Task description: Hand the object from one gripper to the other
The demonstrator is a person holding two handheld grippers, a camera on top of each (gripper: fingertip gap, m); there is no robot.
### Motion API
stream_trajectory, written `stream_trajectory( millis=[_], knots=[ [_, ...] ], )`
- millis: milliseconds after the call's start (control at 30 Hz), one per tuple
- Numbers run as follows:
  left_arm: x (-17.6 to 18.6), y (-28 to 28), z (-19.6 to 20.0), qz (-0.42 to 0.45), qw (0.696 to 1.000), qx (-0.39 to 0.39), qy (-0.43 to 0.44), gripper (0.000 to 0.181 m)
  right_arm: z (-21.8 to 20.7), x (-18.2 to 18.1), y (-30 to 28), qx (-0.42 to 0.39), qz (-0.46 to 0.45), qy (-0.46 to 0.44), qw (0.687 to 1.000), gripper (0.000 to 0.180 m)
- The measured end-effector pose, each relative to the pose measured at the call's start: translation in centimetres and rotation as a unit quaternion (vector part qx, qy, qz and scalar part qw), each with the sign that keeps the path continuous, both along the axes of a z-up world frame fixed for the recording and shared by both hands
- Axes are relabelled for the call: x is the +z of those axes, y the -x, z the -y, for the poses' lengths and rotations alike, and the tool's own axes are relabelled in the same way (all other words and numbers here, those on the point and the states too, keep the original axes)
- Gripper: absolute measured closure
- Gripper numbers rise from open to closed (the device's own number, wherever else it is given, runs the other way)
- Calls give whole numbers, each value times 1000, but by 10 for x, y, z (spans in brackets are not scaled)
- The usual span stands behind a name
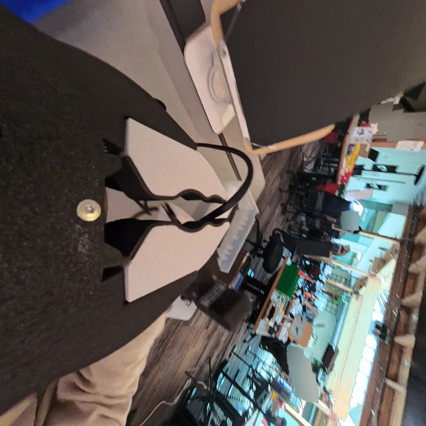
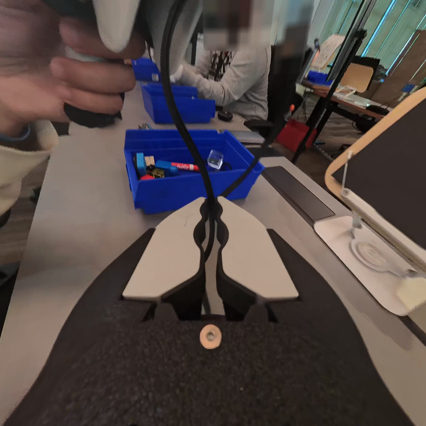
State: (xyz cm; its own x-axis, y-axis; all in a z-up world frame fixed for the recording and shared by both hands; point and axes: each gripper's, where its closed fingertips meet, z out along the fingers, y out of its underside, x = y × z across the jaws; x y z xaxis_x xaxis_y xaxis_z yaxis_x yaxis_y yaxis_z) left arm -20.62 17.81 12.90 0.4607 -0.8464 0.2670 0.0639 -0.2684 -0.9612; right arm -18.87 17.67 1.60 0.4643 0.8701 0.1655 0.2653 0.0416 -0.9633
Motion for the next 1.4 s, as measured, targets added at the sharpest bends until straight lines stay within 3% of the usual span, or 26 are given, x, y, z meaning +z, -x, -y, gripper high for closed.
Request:
stream_trajectory(
  millis=[167,367,567,700,867,933,1000,1233,1400],
  knots=[
    [-21,19,-17,-61,997,45,23,140,-13,38,-65,-53,152,-28,987,176],
    [-17,23,-15,-86,995,56,0,137,-45,157,-138,-196,254,-164,933,175],
    [-14,7,2,-71,997,5,-1,136,-41,211,-128,-175,233,-164,942,176],
    [-21,-7,8,-103,994,-7,-33,112,-41,231,-120,-181,233,-174,940,176],
    [-49,-21,-2,-160,986,-6,-54,99,-40,252,-104,-174,218,-173,945,175],
    [-60,-29,-6,-153,987,-20,-41,110,-39,259,-96,-168,206,-165,950,175],
    [-67,-33,-6,-144,988,-44,-34,181,-40,267,-94,-175,204,-168,948,175],
    [-32,-9,11,-48,992,-107,-43,181,-57,260,-140,-238,217,-136,937,176],
    [-12,20,19,-36,992,-111,-48,181,-61,174,-175,-235,219,-18,947,176]
  ],
)
